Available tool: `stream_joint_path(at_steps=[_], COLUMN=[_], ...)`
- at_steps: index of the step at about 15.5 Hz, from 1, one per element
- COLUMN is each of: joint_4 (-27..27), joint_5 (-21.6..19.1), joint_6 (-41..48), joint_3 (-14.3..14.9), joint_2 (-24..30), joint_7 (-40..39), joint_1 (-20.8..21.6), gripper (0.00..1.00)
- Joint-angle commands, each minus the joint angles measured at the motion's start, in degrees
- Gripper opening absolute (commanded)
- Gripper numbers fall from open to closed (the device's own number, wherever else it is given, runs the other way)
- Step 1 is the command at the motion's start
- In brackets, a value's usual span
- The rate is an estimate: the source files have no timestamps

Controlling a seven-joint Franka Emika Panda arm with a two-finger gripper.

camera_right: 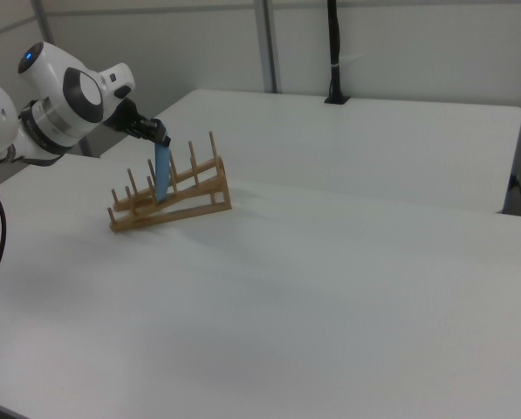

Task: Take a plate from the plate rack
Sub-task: 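Lower the open gripper onto the blue plate's rim and close it, then lift the gripped blue plate up out of the wooden rack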

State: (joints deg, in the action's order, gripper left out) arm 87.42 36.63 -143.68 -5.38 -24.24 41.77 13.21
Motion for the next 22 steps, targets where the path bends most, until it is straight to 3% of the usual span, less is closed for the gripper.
stream_joint_path(at_steps=[1,9,14,15,17,20,22], joint_4=[-0.67,-0.15,1.78,2.22,2.58,1.70,1.61], joint_5=[1.33,0.11,-5.16,-7.26,-15.93,-32.36,-39.50], joint_6=[-1.34,-1.08,3.56,5.93,12.51,26.83,35.27], joint_3=[0.46,0.19,0.02,0.02,0.01,0.10,0.19], joint_2=[-0.28,4.72,9.11,10.08,12.36,15.53,17.73], joint_7=[1.65,1.56,0.42,-0.36,-5.52,-22.81,-33.02], joint_1=[0.42,-1.95,-3.10,-3.79,-4.67,-8.62,-12.57], gripper=[0.00,0.00,0.00,0.00,0.00,0.00,0.00])
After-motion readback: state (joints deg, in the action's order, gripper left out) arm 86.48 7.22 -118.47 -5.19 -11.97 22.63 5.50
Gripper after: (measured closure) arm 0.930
